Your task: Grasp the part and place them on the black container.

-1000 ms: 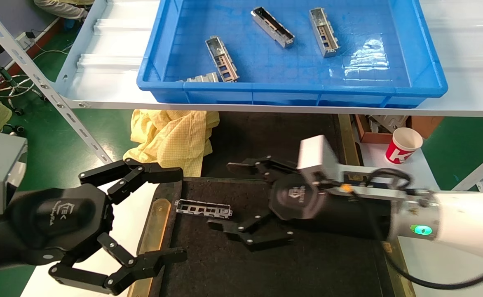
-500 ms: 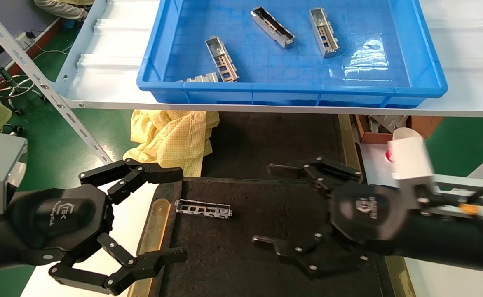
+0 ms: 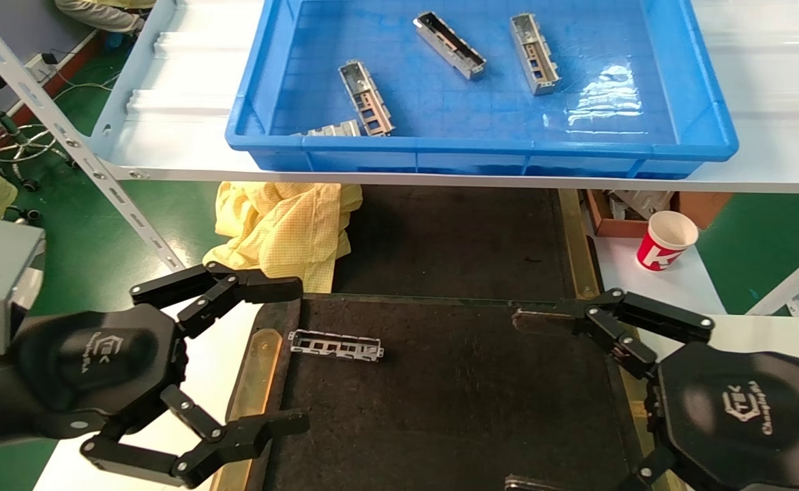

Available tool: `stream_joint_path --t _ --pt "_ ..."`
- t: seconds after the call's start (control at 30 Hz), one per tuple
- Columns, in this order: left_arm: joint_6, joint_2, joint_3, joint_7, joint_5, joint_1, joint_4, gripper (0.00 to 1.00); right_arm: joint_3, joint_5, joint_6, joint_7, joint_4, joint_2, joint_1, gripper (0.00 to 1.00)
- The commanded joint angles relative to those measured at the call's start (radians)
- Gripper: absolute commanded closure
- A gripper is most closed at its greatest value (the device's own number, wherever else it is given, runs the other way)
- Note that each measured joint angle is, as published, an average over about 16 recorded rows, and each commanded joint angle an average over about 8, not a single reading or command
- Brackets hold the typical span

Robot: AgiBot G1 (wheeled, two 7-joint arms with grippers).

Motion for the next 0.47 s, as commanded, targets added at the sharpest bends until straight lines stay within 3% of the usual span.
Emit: stream_joint_path --t 0.03,0.47 --pt "0.0 0.0 0.0 0.0 0.0 0.0 0.0 0.0 0.027 0.0 -0.013 0.01 0.018 0.017 -0.014 0.0" --pt "0.0 0.0 0.0 0.0 0.0 0.0 0.0 0.0 0.003 -0.001 -0.002 0.002 0.003 0.002 -0.002 0.0"
